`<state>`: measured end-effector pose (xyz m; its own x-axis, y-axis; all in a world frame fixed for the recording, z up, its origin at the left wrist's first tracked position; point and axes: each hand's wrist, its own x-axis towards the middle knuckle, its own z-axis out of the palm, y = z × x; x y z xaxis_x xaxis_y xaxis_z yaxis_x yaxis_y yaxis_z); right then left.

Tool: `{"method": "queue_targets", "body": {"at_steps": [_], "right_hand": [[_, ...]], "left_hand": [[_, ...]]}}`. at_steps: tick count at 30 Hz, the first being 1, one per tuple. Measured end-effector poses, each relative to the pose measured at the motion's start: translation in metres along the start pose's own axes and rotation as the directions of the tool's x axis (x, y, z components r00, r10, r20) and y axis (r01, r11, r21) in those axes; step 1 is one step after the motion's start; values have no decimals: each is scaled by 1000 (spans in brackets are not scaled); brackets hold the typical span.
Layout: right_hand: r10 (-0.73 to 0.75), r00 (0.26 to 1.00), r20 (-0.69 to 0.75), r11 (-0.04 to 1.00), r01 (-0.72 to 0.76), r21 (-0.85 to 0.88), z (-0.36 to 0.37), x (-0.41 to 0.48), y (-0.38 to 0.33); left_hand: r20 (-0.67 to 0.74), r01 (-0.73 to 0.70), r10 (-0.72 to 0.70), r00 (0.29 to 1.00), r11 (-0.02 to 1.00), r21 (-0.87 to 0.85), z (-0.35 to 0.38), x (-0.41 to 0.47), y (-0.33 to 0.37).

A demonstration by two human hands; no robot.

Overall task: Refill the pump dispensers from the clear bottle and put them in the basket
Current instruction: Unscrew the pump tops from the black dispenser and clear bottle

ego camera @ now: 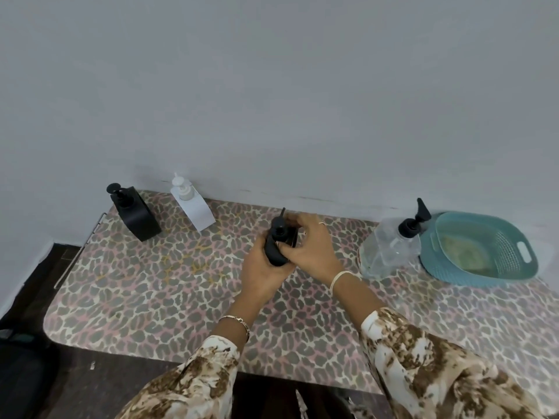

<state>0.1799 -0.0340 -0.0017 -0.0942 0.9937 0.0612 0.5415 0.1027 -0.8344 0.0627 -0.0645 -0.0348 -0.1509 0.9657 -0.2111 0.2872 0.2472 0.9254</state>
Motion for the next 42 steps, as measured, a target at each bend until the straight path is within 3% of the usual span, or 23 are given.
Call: {"method": "queue_targets", "body": {"at_steps": [5,11,15,18,24,29,33,37,42], "right_hand": [[22,978,-209,992,-48,-118,13,-17,7],[-19,989,-146,991,-1,-130,26,-27,28],[-69,960,-270,990,34,-134,39,-30,44],[-61,926,-372,998,50,-38,45,-32,53],[-85,952,-295,977,138,165,52,-31,68],[-74,872,-483,987,133,88,61,-34,69],[-83,900,-427,978,157,140,62,-37,68],[-128,855,-503,991,135,-22,63,-40,65],[-97,851,-515,995,88,-42,62,-47,55]], "left_hand": [[22,-45,44,999,997,58,7,-6,-13],[1,-107,109,994,978,179,13,-5,-40],[-61,-205,213,975,971,120,21,-8,-59],[-113,-304,320,941,943,138,28,-10,-77],[-179,-410,435,882,897,163,37,-5,-101],[-208,-437,460,864,887,147,41,0,-113],[-215,-440,467,858,883,164,43,2,-115],[-200,-444,478,855,875,193,43,2,-114],[-192,-463,508,840,854,235,41,3,-114]]}}
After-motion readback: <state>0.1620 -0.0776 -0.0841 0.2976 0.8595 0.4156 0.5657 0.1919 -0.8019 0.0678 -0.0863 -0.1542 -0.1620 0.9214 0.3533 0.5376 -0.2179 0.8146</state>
